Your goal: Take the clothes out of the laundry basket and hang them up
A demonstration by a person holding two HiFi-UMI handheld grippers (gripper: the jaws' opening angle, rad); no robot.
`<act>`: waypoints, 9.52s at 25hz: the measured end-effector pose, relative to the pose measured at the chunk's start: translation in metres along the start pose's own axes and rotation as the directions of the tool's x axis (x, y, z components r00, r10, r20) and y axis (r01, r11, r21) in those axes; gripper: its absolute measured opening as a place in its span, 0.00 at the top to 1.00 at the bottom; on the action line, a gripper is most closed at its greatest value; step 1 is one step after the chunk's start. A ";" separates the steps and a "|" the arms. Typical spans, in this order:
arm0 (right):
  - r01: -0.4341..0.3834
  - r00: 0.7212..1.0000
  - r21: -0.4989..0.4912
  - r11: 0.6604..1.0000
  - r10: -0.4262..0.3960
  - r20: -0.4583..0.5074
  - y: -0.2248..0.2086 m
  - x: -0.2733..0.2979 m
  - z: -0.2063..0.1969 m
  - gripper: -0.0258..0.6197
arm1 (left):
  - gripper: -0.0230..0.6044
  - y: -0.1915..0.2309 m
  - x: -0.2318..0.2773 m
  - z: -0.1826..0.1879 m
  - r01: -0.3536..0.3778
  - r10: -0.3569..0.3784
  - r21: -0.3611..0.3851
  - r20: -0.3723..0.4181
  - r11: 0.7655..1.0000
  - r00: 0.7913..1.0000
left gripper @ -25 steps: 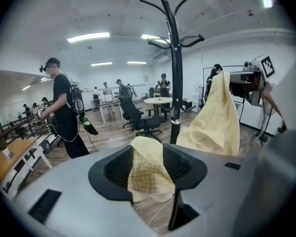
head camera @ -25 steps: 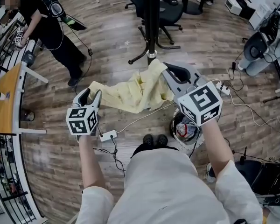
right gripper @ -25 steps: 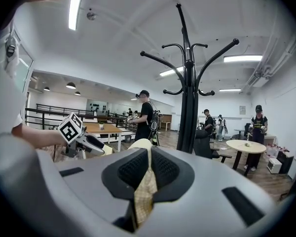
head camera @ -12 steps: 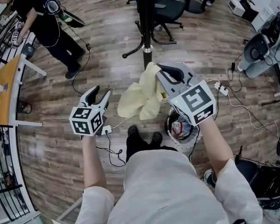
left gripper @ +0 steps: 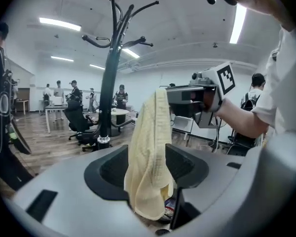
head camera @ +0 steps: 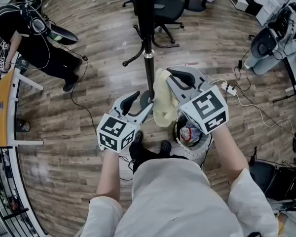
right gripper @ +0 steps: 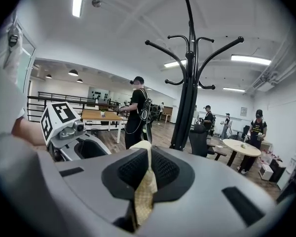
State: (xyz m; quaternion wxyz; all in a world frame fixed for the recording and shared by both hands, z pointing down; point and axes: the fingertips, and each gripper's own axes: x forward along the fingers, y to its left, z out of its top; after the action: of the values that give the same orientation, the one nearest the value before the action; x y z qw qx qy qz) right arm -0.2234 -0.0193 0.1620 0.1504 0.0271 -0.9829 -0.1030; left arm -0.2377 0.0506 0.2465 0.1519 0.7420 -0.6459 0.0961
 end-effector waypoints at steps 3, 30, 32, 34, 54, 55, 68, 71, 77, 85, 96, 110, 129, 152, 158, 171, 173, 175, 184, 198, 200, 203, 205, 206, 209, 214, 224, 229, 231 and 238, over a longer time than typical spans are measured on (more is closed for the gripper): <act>0.029 1.000 0.004 1.000 -0.029 -0.008 -0.004 0.004 0.001 0.93 | 0.58 -0.011 0.018 0.004 0.066 -0.066 0.026 0.000 0.997 0.998; 0.229 0.973 -0.031 0.973 -0.229 0.004 -0.015 0.088 0.089 0.92 | 0.91 0.152 -0.015 0.093 0.103 -0.125 0.235 0.077 0.966 0.989; 0.255 0.967 -0.031 0.966 -0.254 0.018 -0.018 0.083 0.091 0.92 | 0.91 0.155 -0.016 0.104 0.100 -0.130 0.275 0.092 0.956 0.987; 0.278 0.961 -0.038 0.960 -0.277 0.026 -0.017 0.081 0.093 0.92 | 0.91 0.157 -0.017 0.111 0.102 -0.139 0.309 0.099 0.946 0.985; 0.469 0.877 -0.074 0.880 -0.474 -0.080 -0.046 0.107 0.060 0.91 | 0.91 0.211 0.048 0.135 0.189 -0.233 0.476 0.034 0.859 0.972; 0.477 0.872 -0.068 0.876 -0.482 -0.084 -0.049 0.108 0.055 0.91 | 0.91 0.212 0.054 0.135 0.186 -0.233 0.473 0.042 0.861 0.972; 0.526 0.840 0.053 0.849 -0.509 -0.187 -0.077 0.130 -0.011 0.91 | 0.91 0.232 0.120 0.102 0.198 -0.221 0.382 0.016 0.903 0.975; 0.534 0.834 0.067 0.843 -0.512 -0.207 -0.079 0.136 -0.027 0.91 | 0.91 0.236 0.130 0.089 0.207 -0.222 0.345 0.005 0.916 0.975; 0.547 0.821 0.083 0.833 -0.515 -0.248 -0.082 0.145 -0.055 0.91 | 0.91 0.242 0.149 0.065 0.219 -0.220 0.297 -0.030 0.929 0.975; 0.546 0.813 0.108 0.831 -0.495 -0.305 -0.071 0.152 -0.094 0.91 | 0.91 0.242 0.160 0.023 0.246 -0.228 0.246 -0.099 0.938 0.969; 0.538 0.824 0.219 0.814 -0.452 -0.343 -0.054 0.165 -0.133 0.91 | 0.90 0.236 0.163 -0.018 0.292 -0.269 0.168 -0.147 0.942 0.952; 0.532 0.837 0.312 0.787 -0.433 -0.334 -0.040 0.187 -0.149 0.93 | 0.91 0.205 0.164 -0.056 0.361 -0.335 0.126 -0.189 0.924 0.923; 0.575 0.808 0.285 0.767 -0.476 -0.348 -0.042 0.166 -0.148 0.82 | 0.74 0.219 0.155 -0.061 0.291 -0.270 0.115 -0.169 0.950 0.948; 0.602 0.798 0.358 0.714 -0.521 -0.304 -0.017 0.108 -0.145 0.80 | 0.69 0.251 0.087 -0.072 0.154 -0.149 0.044 -0.100 0.987 0.984; 0.588 0.809 0.371 0.719 -0.509 -0.295 0.001 0.082 -0.148 0.81 | 0.69 0.232 0.068 -0.086 0.135 -0.131 0.026 -0.108 0.991 0.985; 0.583 0.812 0.428 0.691 -0.512 -0.279 0.031 -0.001 -0.177 0.83 | 0.69 0.142 0.046 -0.104 0.136 -0.131 0.034 -0.128 0.990 0.983; 0.587 0.809 0.433 0.684 -0.518 -0.279 0.036 -0.019 -0.183 0.83 | 0.69 0.121 0.045 -0.106 0.151 -0.145 0.039 -0.124 0.988 0.982; 0.594 0.804 0.437 0.676 -0.524 -0.282 0.041 -0.037 -0.189 0.83 | 0.69 0.100 0.046 -0.104 0.168 -0.162 0.043 -0.116 0.985 0.980; 0.620 0.780 0.464 0.632 -0.562 -0.275 0.062 -0.118 -0.207 0.86 | 0.75 0.002 0.043 -0.090 0.245 -0.243 0.049 -0.056 0.968 0.969; 0.668 0.724 0.500 0.552 -0.637 -0.265 0.091 -0.217 -0.238 0.93 | 0.88 -0.106 0.034 -0.086 0.324 -0.323 0.077 -0.018 0.943 0.946; 0.680 0.710 0.508 0.529 -0.648 -0.275 0.094 -0.232 -0.246 0.94 | 0.89 -0.116 0.036 -0.088 0.336 -0.336 0.074 -0.018 0.939 0.942; 0.700 0.687 0.511 0.498 -0.664 -0.295 0.098 -0.252 -0.258 0.95 | 0.90 -0.132 0.042 -0.088 0.354 -0.354 0.074 -0.014 0.932 0.935; 0.713 0.673 0.509 0.481 -0.673 -0.307 0.100 -0.264 -0.263 0.95 | 0.91 -0.142 0.046 -0.088 0.366 -0.366 0.073 -0.012 0.928 0.931; 0.719 0.667 0.508 0.474 -0.677 -0.312 0.101 -0.270 -0.266 0.95 | 0.91 -0.147 0.048 -0.088 0.372 -0.372 0.072 -0.013 0.925 0.928; 0.735 0.649 0.504 0.455 -0.688 -0.326 0.104 -0.285 -0.273 0.95 | 0.91 -0.162 0.052 -0.090 0.391 -0.391 0.073 -0.024 0.917 0.920; 0.749 0.631 0.500 0.434 -0.697 -0.340 0.107 -0.305 -0.281 0.95 | 0.91 -0.184 0.058 -0.093 0.415 -0.413 0.081 -0.046 0.906 0.910; 0.759 0.624 0.513 0.401 -0.672 -0.399 0.119 -0.302 -0.305 0.95 | 0.91 -0.208 0.070 -0.118 0.488 -0.475 0.081 -0.138 0.869 0.869; 0.774 0.607 0.524 0.356 -0.652 -0.454 0.134 -0.298 -0.330 0.95 | 0.91 -0.220 0.079 -0.137 0.550 -0.523 0.090 -0.212 0.831 0.825; 0.780 0.598 0.527 0.336 -0.647 -0.473 0.131 -0.295 -0.343 0.95 | 0.91 -0.223 0.092 -0.143 0.571 -0.540 0.095 -0.230 0.815 0.810; 0.829 0.533 0.504 0.241 -0.613 -0.584 0.129 -0.270 -0.373 0.95 | 0.91 -0.226 0.140 -0.165 0.690 -0.636 0.066 -0.332 0.721 0.697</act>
State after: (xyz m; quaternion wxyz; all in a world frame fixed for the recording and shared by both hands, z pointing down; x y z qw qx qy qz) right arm 0.1436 0.0569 0.4587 0.1895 0.5522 -0.7719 0.2517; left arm 0.0146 0.0056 0.4251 0.1981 0.9138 -0.2925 0.2004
